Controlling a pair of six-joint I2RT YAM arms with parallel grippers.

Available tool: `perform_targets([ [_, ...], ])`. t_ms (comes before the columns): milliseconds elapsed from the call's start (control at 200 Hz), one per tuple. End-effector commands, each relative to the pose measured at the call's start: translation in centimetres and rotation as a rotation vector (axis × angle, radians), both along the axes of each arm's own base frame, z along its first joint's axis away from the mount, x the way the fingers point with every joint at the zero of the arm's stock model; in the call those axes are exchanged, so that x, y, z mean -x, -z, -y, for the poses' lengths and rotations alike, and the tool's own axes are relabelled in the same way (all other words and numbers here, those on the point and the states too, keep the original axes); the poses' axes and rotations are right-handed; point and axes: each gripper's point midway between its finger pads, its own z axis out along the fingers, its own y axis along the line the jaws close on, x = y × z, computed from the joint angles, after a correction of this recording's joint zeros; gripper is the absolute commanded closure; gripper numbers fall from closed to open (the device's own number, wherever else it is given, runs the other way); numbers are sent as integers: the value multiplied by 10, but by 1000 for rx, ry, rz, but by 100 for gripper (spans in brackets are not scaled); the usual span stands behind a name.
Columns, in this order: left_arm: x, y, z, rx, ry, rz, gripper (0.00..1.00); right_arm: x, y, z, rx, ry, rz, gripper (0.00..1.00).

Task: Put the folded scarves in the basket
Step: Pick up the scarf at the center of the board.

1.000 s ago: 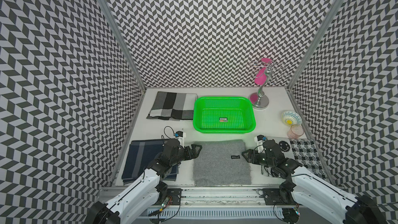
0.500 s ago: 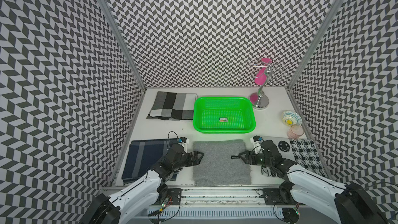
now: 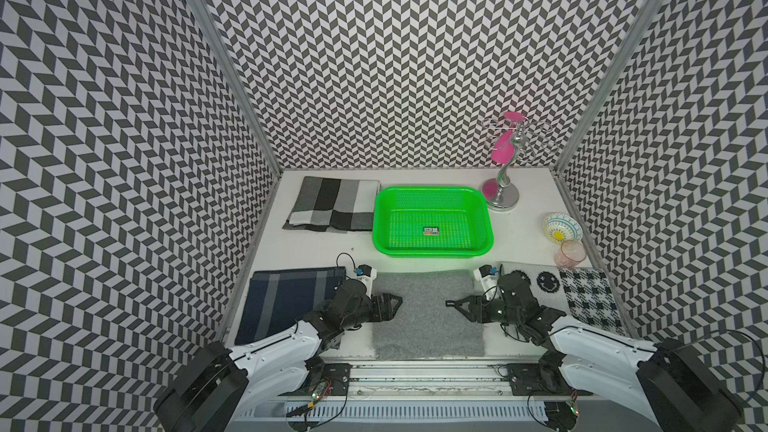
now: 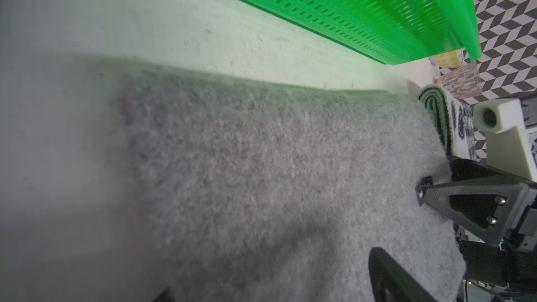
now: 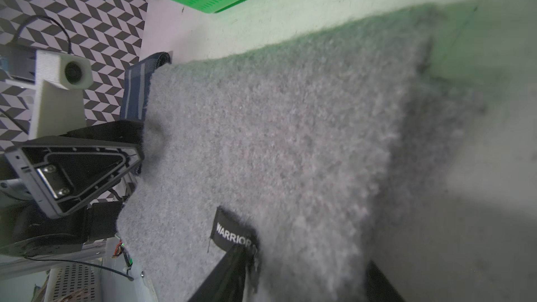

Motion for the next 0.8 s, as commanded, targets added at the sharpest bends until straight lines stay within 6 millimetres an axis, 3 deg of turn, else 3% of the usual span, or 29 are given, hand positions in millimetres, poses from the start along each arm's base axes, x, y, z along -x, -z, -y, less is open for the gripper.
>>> perform_targets([
  [0, 19, 26, -3, -33, 22, -91, 28, 18, 24, 9, 54, 8, -85, 45],
  [100, 20, 24, 3, -17, 35, -78, 39, 20, 24, 6, 36, 2, -73, 51],
  [145, 19, 21, 6, -16, 44, -66, 51, 19, 21, 4, 20, 0, -60, 65],
  [245, 17, 13, 12, -6, 72, -40, 76, 17, 18, 2, 14, -8, -40, 77],
  [406, 15, 1, 23, 30, 105, -11, 100, 16, 6, -8, -29, -49, 5, 98],
  [551, 14, -17, 33, 43, 125, 25, 100, 9, -21, -11, -58, -41, 88, 100],
  [791, 18, -65, 55, 64, 162, 101, 100, 6, -64, -15, -83, -54, 163, 100],
])
